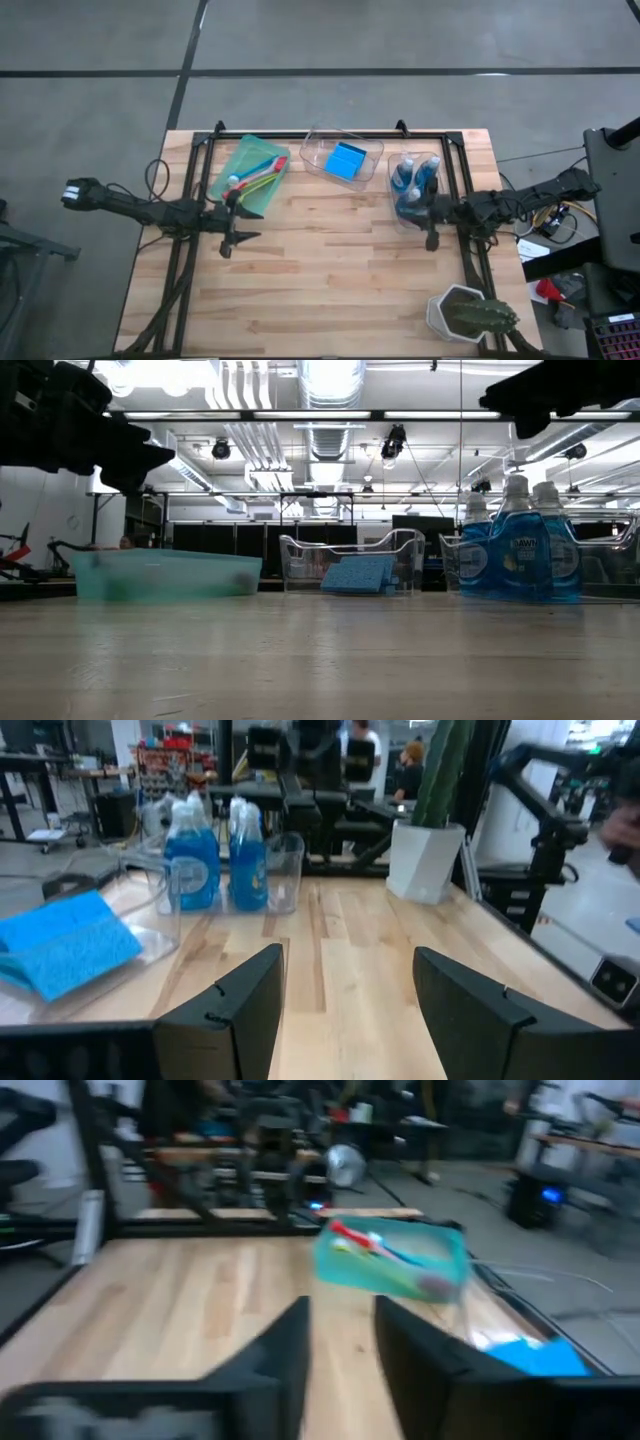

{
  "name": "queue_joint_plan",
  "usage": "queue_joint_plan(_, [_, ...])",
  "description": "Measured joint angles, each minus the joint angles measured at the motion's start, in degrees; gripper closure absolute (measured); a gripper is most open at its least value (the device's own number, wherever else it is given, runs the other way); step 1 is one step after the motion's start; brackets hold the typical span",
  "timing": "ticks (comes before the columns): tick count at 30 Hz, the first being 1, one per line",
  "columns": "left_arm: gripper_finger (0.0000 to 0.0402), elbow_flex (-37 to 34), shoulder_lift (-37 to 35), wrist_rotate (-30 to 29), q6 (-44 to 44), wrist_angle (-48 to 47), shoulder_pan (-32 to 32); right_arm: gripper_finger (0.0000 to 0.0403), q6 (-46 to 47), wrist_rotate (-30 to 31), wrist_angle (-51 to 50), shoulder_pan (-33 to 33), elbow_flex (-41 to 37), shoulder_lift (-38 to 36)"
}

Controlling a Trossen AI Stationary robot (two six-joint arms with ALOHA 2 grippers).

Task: Pick & Place Kitchen Sink Supplies
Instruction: Return to Home Position

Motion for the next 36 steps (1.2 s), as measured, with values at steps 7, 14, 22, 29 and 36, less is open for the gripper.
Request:
queue_joint_plan(7, [0.0184, 0.0, 0.0, 0.0, 0.2, 1.3, 0.0, 0.0389, -3.4, -10.0, -0.1, 0.0, -1.9, -6.2])
queue_joint_plan(14, [0.0184, 0.0, 0.0, -0.1, 0.5, 1.3, 0.0, 0.0394, -4.0, -14.1, -0.3, 0.0, -6.2, -15.2])
queue_joint_plan(22, [0.0184, 0.0, 0.0, -3.9, 0.5, 1.4, 0.0, 0.0394, -2.5, -13.7, -1.4, 0.0, -10.8, -25.3])
queue_joint_plan(29, [0.0184, 0.0, 0.0, -4.1, 1.6, 1.4, 0.0, 0.0394, -2.3, -13.7, -5.2, 0.0, -13.5, -29.3])
queue_joint_plan(36, [0.0184, 0.0, 0.2, -4.7, 1.7, 1.4, 0.0, 0.0394, -4.2, -13.6, -5.2, 0.0, -17.0, -29.2])
